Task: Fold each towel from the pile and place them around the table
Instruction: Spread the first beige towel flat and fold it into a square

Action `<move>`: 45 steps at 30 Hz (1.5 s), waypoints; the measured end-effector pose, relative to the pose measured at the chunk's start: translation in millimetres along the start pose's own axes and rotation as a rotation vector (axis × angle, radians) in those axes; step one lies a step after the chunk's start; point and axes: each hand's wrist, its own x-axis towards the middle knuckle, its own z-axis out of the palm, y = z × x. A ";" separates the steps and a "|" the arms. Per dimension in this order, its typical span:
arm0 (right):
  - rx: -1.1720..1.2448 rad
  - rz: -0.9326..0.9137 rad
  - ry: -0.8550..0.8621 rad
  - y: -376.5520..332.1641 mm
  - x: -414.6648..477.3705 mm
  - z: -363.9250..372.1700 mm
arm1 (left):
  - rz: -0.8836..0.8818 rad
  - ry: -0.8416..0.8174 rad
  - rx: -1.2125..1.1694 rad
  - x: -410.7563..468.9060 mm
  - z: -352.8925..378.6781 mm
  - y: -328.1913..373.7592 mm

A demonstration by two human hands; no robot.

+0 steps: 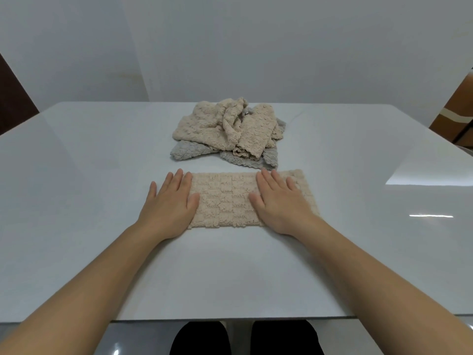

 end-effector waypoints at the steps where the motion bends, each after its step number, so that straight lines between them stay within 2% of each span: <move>1: -0.002 0.012 0.001 5.0 -0.8 -0.2 | 0.001 -0.001 0.000 0.0 0.1 -0.2; 8: 0.025 0.121 0.011 34.1 -8.4 -4.3 | -0.004 -0.009 0.014 -0.8 -1.2 0.4; 13: 0.000 0.126 0.022 33.0 -9.0 -2.1 | -0.058 -0.068 0.065 0.1 -7.8 5.9; 16: -0.005 0.126 0.027 32.4 -9.4 -1.8 | -0.097 0.061 0.058 -3.0 -13.3 26.2; 19: -0.014 0.128 0.028 32.0 -9.8 -2.0 | 0.046 0.197 0.018 -4.8 -14.4 74.1; 22: -0.019 0.132 0.034 31.5 -9.7 -2.1 | 0.203 0.142 -0.023 5.4 -3.0 117.0; 24: -0.014 0.134 0.038 32.0 -9.1 -1.8 | 0.216 0.058 -0.018 13.6 7.3 124.8; 26: -0.005 0.131 0.034 32.5 -8.8 -1.3 | 0.195 0.005 -0.009 15.7 14.3 118.7; 40: 0.031 0.134 -0.030 30.4 -9.7 -15.6 | -0.046 -0.003 -0.017 1.1 -5.4 25.8; 45: 0.033 0.009 0.083 -5.6 -8.0 -29.5 | -0.073 0.136 -0.126 12.6 -27.7 10.6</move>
